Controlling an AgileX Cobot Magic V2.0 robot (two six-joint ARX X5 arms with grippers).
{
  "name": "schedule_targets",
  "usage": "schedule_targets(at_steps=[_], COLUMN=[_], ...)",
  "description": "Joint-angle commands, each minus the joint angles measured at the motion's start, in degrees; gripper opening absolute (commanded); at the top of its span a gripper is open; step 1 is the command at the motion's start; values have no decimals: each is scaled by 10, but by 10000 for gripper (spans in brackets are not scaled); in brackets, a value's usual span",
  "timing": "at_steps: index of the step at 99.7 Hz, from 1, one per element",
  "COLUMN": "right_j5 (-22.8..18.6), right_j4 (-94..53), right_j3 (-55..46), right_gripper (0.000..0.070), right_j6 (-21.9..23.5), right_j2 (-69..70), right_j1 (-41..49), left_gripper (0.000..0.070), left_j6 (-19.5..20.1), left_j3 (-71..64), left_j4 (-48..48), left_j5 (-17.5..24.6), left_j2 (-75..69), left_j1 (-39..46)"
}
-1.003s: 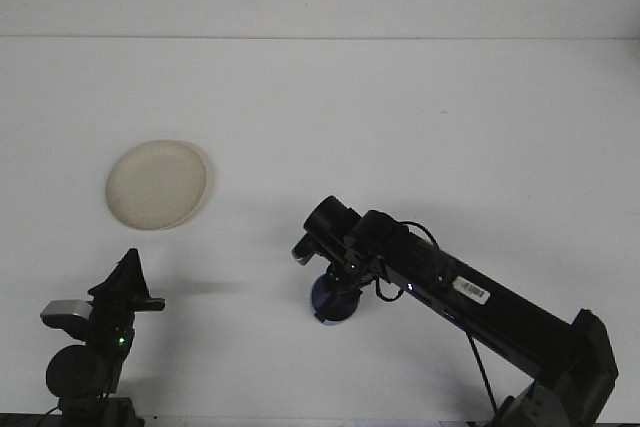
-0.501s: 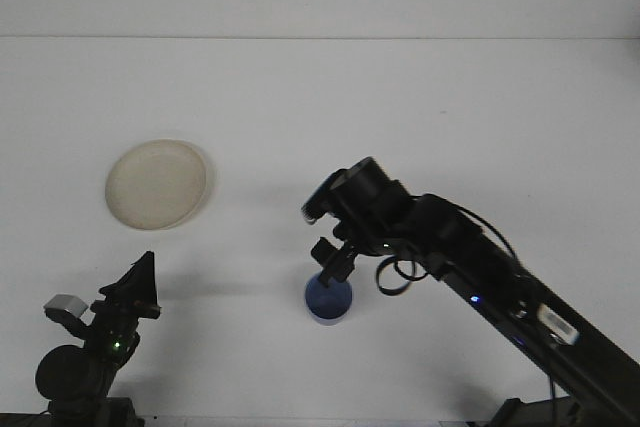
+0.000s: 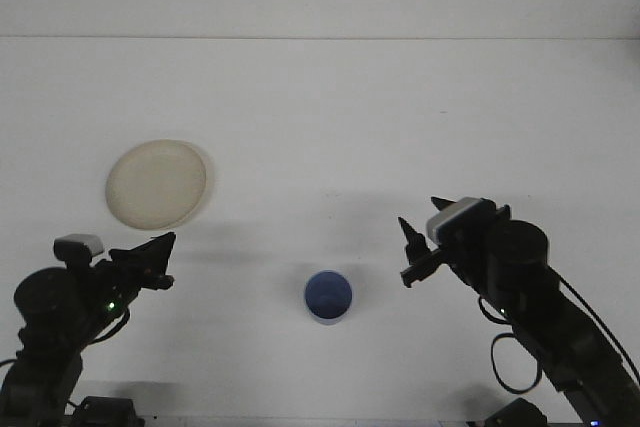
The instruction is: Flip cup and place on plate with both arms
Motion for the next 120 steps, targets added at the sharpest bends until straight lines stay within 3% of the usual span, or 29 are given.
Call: schedule_targets(at_steps=[1,8,12,24,29,67,99,120], right_j5=[1,1,1,1,1,0,-3,-4], right_j4=[25,37,38,35,32,24,24,24], right_j3=[-38,-76,-94,-129,-138,-145,-145,-145], right_gripper=[414,414,414,414,414,414,414,414], right_j6=[18,18,18,18,19,18,16,16], right_j2=[-33,-74,-94,-135,-145,-157,-156,-156], right_j1=[-15,-35,-45,-70,-78,-88,-88,-88], left_gripper=[15,23,64,413,467,463,463,463], left_j6=[103,143,157,191,201,238,243,242], left_j3=[48,102,123,191,212,325,337,337], left_j4=[-34,-76,-92,-138,-154,-253,-226,-208], left_j5=[5,5,5,5,5,4,-7,-69], left_j2=[57,118,143,223,248,429,516,554], left_j1=[-13,-39,-52,-103,-122,-280,-372,-403])
